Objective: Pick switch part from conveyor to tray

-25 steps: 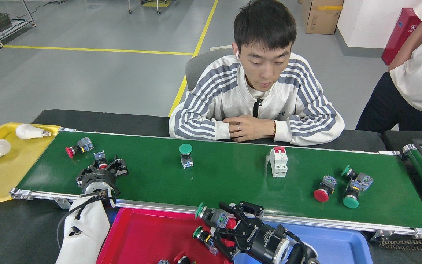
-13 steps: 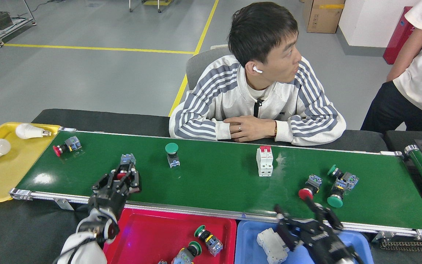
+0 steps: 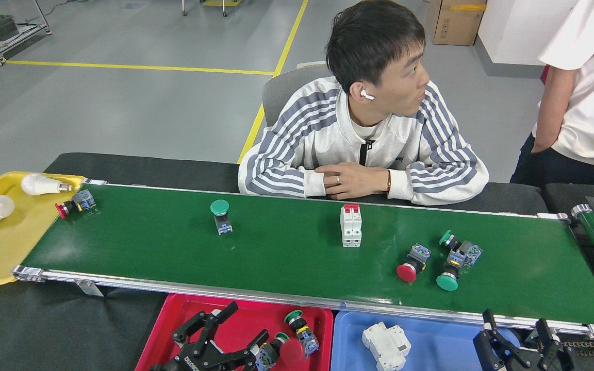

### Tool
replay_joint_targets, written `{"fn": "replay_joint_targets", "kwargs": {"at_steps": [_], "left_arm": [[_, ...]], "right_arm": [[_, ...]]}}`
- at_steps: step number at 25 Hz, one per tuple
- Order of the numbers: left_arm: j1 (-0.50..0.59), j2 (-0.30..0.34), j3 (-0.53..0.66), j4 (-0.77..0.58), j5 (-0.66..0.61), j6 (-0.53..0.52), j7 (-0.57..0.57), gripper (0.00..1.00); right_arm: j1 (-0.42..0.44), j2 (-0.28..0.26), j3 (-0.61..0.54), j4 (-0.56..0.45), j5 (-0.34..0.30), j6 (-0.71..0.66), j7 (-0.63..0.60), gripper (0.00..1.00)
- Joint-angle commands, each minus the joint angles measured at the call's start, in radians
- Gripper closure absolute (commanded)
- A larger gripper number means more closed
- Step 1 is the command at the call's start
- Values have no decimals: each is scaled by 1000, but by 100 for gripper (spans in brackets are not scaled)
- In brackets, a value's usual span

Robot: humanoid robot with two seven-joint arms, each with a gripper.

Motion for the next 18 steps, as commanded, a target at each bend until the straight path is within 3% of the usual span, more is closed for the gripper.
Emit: {"fn": "replay_joint_targets", "kwargs": {"at_steps": [1, 2, 4, 9, 12, 16, 17, 18], "left_arm": [[-24, 1, 21, 5, -46, 226, 2, 0], [-32, 6, 28, 36, -52, 274, 4, 0], [-39, 21, 61, 82, -49, 274, 2, 0], [-70, 34, 78, 102, -49, 242, 1, 0], [-171, 34, 71, 185, -49, 237, -24, 0], [-394, 35, 52, 423, -61, 203, -30, 0], [-453, 34, 46, 499, -63, 210, -30, 0], [-502, 35, 45, 567, -63, 213, -30, 0]], "right_arm": [[-36, -45, 77, 5, 4, -12, 17, 1], [-59, -79, 138, 20, 4, -6, 18, 1], [-108, -95, 192, 42, 4, 4, 47, 1], [-232, -67, 281, 114, 16, 33, 193, 1], [-307, -59, 354, 192, 42, 102, 207, 1], [-415, -50, 451, 309, 44, 200, 207, 1], [-439, -39, 468, 338, 44, 226, 207, 8], [-456, -35, 477, 358, 44, 241, 205, 27]]}}
